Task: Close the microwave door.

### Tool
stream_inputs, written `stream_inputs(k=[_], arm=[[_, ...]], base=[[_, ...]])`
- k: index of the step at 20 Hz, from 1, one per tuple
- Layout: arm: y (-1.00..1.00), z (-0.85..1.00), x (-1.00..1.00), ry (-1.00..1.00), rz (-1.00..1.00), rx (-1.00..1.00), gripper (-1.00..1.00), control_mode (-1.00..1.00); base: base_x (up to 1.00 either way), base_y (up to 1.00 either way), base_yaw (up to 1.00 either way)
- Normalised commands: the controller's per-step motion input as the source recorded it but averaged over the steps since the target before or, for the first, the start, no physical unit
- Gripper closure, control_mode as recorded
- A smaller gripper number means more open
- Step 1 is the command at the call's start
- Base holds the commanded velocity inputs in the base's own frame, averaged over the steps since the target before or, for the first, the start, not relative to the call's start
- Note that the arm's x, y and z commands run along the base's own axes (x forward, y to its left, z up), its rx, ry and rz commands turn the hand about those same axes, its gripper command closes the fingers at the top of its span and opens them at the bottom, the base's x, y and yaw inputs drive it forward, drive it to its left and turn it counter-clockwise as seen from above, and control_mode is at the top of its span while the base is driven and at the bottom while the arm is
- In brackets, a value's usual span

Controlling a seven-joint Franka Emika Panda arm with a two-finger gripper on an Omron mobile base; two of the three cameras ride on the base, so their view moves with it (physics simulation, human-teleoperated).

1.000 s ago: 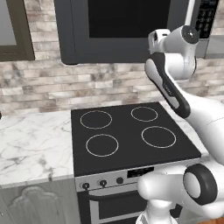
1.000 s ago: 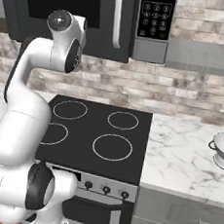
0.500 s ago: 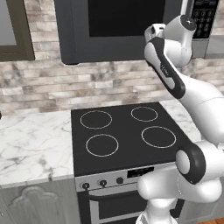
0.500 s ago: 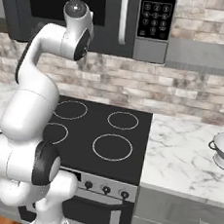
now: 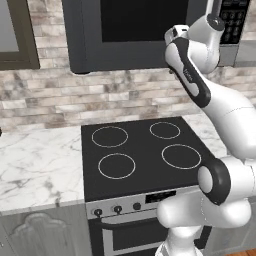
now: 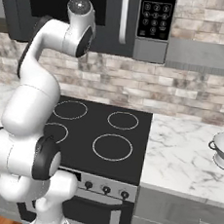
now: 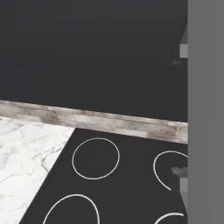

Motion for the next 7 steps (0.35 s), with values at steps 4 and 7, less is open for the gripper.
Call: stream_inputs(k=[4,7], arm=[[0.0,-0.03,0.04,0.0,0.0,0.0,-1.0,-1.0],[0.0,0.02,-0.29,-0.02,0.0,0.0,-1.0,-1.0]], base=[[0.0,0.0,0.0],[0.0,0.0,0.0]])
